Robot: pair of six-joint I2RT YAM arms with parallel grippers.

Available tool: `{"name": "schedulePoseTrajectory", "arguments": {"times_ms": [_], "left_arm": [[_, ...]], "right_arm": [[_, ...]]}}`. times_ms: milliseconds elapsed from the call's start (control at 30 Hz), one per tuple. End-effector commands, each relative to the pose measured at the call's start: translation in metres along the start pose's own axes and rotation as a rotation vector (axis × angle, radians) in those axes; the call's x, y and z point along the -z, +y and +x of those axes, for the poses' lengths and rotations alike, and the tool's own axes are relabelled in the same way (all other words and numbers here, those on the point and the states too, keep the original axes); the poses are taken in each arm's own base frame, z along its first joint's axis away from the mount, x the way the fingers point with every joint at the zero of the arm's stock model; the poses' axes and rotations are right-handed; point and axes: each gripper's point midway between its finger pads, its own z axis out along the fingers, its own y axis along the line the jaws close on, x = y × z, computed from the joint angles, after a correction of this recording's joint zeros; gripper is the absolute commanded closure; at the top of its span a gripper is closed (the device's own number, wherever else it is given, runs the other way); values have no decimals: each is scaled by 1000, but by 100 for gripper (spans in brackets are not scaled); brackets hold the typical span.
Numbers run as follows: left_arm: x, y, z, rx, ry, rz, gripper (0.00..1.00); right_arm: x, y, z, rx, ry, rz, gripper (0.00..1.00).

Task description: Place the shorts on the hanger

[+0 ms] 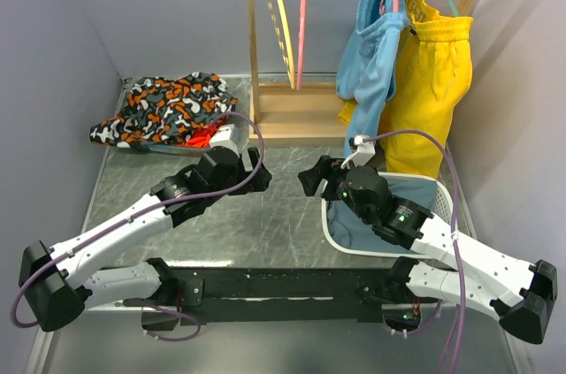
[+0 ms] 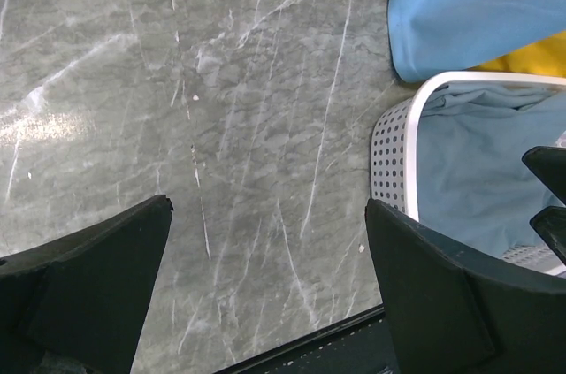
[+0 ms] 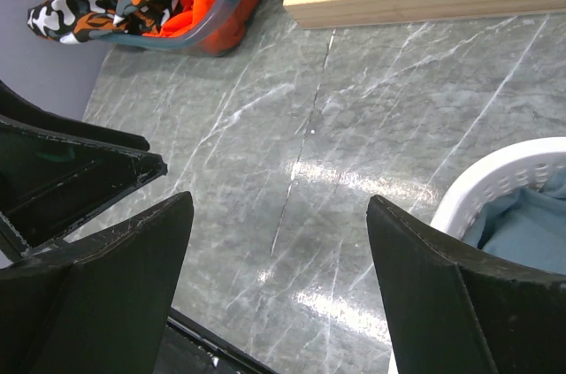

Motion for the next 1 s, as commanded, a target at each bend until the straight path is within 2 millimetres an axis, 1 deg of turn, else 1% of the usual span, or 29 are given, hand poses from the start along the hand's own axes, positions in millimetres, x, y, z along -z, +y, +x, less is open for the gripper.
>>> {"name": "schedulePoseTrajectory", "arguments": {"times_ms": [0, 100, 167, 200, 267, 333, 367, 400, 433, 467, 500, 533, 567, 600, 633, 667, 700, 733, 767, 833, 867, 933, 967], "left_arm": [[5, -8, -10, 38, -20, 19, 3], [5, -7, -10, 48, -15, 0, 4], [5, -6, -15, 56, -28, -19, 4], [6, -3, -16, 57, -27, -39, 4], [6, -1, -23, 68, -45, -73, 3], [6, 10, -27, 83, -47, -145, 3], [3, 12, -39, 105, -61, -175, 4], [3, 21, -41, 111, -48, -220, 4], [1, 25, -49, 130, -53, -244, 3], [-5, 34, -71, 169, -72, -276, 3], [-6, 39, -82, 182, -76, -293, 3], [-6, 50, -90, 183, -76, -334, 3], [-5, 62, -120, 213, -140, -395, 2], [-5, 70, -133, 231, -160, -430, 2], [-3, 92, -146, 261, -169, -492, 1], [-8, 96, -163, 282, -182, -507, 2], [-10, 105, -171, 303, -190, -535, 3], [-9, 126, -182, 340, -204, -586, 7], [-18, 134, -188, 353, -196, -605, 8], [-26, 150, -198, 377, -201, -622, 11], [-41, 150, -207, 365, -216, -600, 11], [-53, 152, -212, 327, -214, -600, 12], [-67, 155, -214, 319, -205, -597, 12]], "right_arm": [[5, 8, -16, -26, -54, -18, 13], [6, 7, -16, -26, -54, -20, 13], [7, 6, -17, -22, -57, -21, 13], [8, 6, -17, -20, -57, -21, 13], [8, 6, -16, -5, -55, -23, 13], [8, 6, -19, 10, -57, -22, 11], [8, 8, -19, 17, -51, -30, 11], [9, 10, -22, 24, -49, -30, 11], [8, 10, -22, 32, -43, -28, 11], [8, 11, -21, 36, -40, -30, 11], [8, 13, -21, 38, -38, -41, 11], [8, 14, -21, 43, -40, -46, 11], [7, 14, -20, 44, -39, -49, 11], [6, 16, -19, 48, -35, -60, 11], [4, 16, -18, 53, -28, -56, 11], [3, 16, -16, 58, -20, -56, 11], [3, 19, -18, 63, -19, -60, 11], [1, 19, -16, 70, -10, -57, 11], [0, 19, -16, 73, -8, -54, 11], [-1, 21, -17, 73, -6, -60, 11], [-1, 23, -19, 70, -12, -66, 11], [-2, 23, -18, 67, -12, -67, 11], [-2, 23, -18, 67, -12, -67, 11]]}}
